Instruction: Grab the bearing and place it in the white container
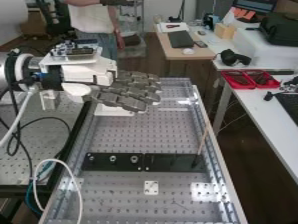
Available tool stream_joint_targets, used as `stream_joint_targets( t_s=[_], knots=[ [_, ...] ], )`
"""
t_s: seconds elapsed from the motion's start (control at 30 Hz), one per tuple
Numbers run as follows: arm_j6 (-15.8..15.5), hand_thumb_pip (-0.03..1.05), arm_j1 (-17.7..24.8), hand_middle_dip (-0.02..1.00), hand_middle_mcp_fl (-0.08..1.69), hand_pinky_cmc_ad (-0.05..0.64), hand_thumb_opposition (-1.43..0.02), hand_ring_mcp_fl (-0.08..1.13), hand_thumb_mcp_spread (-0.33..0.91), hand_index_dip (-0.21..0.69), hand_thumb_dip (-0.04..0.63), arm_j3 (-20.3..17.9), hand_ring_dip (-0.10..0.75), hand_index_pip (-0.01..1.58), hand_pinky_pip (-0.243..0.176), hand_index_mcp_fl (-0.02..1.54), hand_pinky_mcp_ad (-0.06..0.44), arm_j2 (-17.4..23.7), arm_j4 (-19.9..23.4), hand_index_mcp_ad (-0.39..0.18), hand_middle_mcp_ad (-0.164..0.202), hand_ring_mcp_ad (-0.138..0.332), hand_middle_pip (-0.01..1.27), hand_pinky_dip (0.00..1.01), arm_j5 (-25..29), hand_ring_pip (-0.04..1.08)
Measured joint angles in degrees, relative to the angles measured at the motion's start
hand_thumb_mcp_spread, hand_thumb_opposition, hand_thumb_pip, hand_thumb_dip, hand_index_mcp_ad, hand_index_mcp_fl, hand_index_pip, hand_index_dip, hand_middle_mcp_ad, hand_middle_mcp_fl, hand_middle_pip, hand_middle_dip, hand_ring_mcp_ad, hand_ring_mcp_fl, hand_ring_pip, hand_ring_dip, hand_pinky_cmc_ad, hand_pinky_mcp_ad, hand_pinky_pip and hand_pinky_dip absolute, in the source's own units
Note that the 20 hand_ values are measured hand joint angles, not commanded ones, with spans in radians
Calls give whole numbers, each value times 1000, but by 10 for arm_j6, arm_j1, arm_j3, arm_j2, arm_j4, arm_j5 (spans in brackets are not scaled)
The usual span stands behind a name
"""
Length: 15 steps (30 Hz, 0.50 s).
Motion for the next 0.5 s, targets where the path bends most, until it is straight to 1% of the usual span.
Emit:
stream_joint_targets(
  t_s=[0.13,0.23,0.27,0.43,0.47,0.5],
  knots=[
    [-9,401,0,138,3,316,-675,14,248,79,19,-5,21,84,-89,35,201,-7,0,24,28,218,152,188,11,87],
    [-25,440,-8,138,3,316,-675,14,248,72,21,-2,21,87,-89,35,197,-22,-3,24,28,218,154,188,9,84],
    [-29,440,-12,138,3,316,-675,14,248,72,31,-1,21,87,-89,35,197,-27,-4,24,28,218,154,199,5,87],
    [-45,440,-35,140,3,316,-677,14,246,65,31,11,21,87,-89,35,197,-47,-6,24,28,218,152,201,-24,87],
    [-49,442,-42,138,3,316,-677,14,246,47,31,13,21,84,-89,35,197,-51,-2,24,28,218,152,201,-35,87],
    [-50,442,-45,140,5,312,-677,14,246,51,31,13,21,87,-89,42,199,-54,0,26,28,218,154,201,-40,87]
  ],
)
